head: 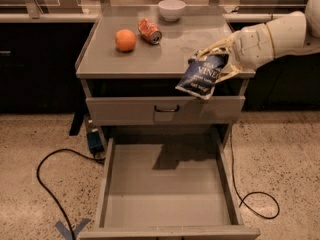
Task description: Pick blue chip bag from middle drawer and place on counter
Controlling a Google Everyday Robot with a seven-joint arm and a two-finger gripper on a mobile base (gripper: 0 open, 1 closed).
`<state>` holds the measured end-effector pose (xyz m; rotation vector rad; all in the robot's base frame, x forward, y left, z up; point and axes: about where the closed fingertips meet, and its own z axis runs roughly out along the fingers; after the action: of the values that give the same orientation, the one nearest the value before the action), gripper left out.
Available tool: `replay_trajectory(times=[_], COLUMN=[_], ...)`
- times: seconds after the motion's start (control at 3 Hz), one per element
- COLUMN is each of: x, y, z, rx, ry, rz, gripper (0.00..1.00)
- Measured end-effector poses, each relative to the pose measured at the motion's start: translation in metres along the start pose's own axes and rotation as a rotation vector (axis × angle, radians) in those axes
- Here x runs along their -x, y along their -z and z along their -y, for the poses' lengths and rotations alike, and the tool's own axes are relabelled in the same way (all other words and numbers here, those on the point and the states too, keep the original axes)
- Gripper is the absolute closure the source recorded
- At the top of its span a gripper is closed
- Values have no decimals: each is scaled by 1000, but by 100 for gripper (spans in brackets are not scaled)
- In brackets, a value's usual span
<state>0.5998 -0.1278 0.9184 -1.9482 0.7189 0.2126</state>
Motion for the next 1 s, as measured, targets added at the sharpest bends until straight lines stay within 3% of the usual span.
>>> replay_trajectory(times=[0.33, 1.0], x=[1, -6], y=[13, 12], z=[17, 20], rx=[-34, -13], ry=[27, 28], rz=[-20, -32], gripper=[100, 100])
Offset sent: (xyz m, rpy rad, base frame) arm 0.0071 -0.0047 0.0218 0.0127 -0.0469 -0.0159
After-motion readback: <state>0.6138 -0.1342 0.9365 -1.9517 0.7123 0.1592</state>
